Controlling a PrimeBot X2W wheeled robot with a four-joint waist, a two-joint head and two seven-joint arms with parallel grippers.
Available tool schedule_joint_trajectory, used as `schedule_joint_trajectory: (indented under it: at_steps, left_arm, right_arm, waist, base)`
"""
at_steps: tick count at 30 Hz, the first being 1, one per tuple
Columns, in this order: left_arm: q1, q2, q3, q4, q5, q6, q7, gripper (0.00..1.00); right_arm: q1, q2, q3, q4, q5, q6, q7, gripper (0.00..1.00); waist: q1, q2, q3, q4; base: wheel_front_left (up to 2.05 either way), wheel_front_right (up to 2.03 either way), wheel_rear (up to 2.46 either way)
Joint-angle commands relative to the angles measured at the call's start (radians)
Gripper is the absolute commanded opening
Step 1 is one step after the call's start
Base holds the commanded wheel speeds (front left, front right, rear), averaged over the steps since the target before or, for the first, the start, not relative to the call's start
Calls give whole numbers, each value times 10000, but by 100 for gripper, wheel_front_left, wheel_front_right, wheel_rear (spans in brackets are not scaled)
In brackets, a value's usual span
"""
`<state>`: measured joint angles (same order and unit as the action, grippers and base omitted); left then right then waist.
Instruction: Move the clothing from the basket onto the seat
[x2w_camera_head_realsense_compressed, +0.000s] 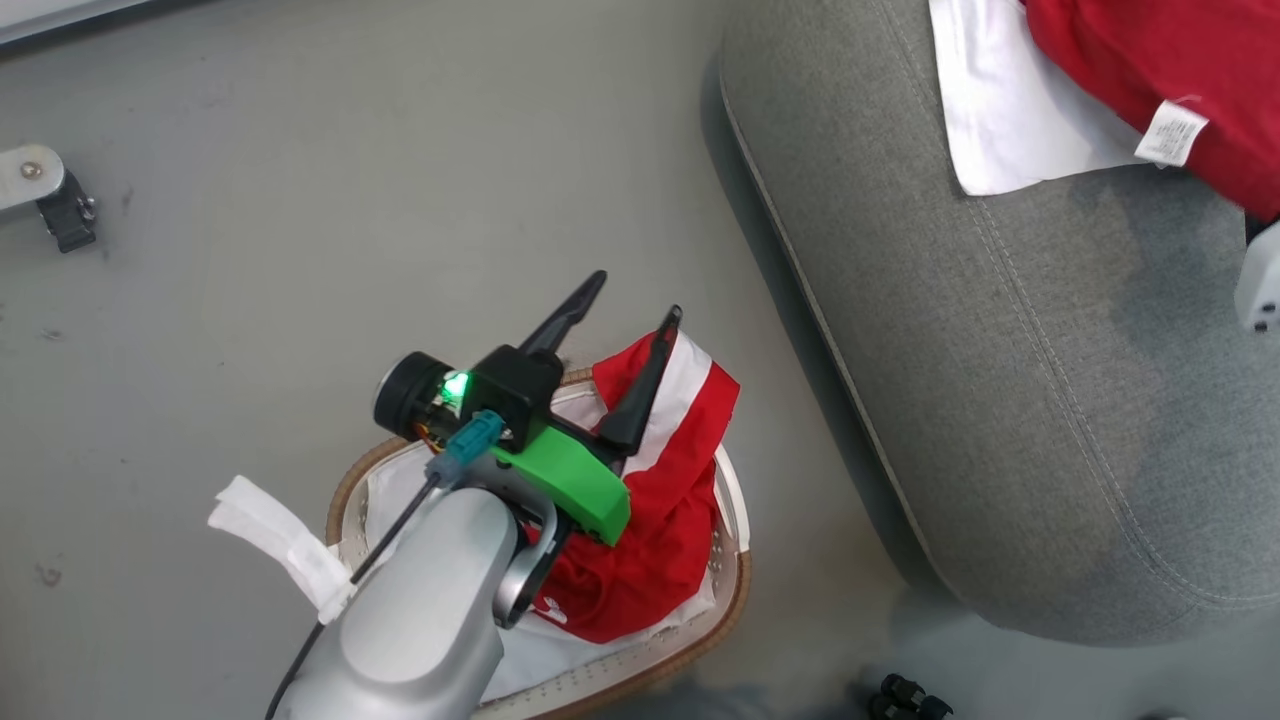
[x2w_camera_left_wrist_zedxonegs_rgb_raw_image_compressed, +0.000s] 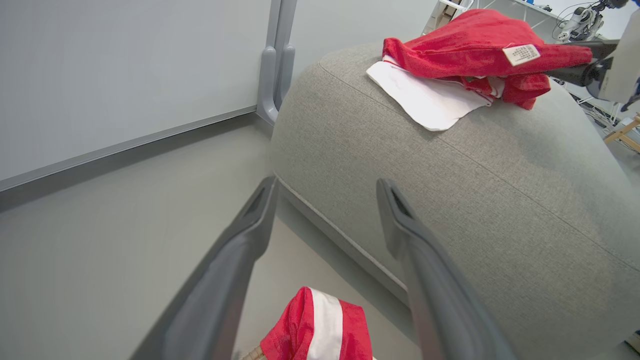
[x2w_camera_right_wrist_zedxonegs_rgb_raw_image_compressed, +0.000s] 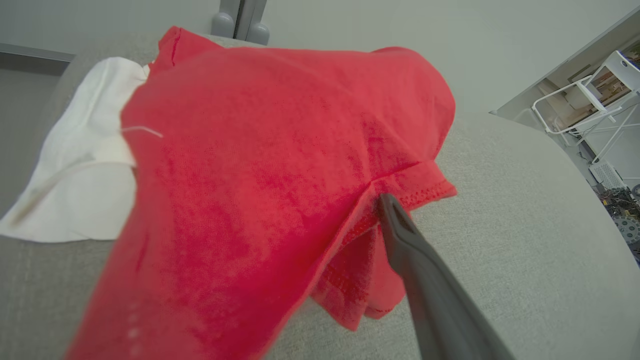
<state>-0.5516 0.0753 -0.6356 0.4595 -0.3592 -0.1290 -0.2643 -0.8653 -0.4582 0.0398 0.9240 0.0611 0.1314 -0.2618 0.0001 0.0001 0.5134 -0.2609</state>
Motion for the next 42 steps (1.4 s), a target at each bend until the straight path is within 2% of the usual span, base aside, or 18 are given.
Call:
schedule_joint_trajectory:
  at_steps: [1,7,15,23,29,33,42]
  left_arm:
    - [-132,37,178,4,86,-31,-2,100]
    - [501,20,1214,34,155,-30,-2,100]
    - [1452,-73,2615,0,401,-30,-2,100]
    - [2223,-161,3851,-89,995,-27,-2,100]
    - [2687,-221,4687,-313,1369,74,-2,100]
    - [3002,-237,5249,-521,1591,150,-1,100]
    - [3893,-241,6110,-672,1732,330,-1,100]
  right_arm:
    - [443,-62,-88,-7,-29,-13,-47,100]
    - [2027,64,-490,-402,414,-13,-47,100]
    - [3851,667,-362,-1562,1102,-14,-47,100]
    - [4587,1422,221,-3633,2103,-12,-47,100]
    - [4911,2134,273,-5126,1891,-12,-47,100]
    - [5039,2531,145,-5516,1838,-14,-47,100]
    - [5750,3155,-306,-5440,1724,-12,-47,100]
  waist:
    - [-1,-1,-192,15]
    - [-1,-1,-995,-34]
    - [-1,-1,-2008,96]
    - [-1,-1,-2629,783]
    - [-1,-1,-2911,1416]
    - [-1,-1,-3119,1745]
    - [-1,-1,-3670,2153]
  base:
    - [0,0,0]
    - [0,0,0]
    - [0,0,0]
    - [0,0,0]
    - [0,0,0]
    - [0,0,0]
    - [0,0,0]
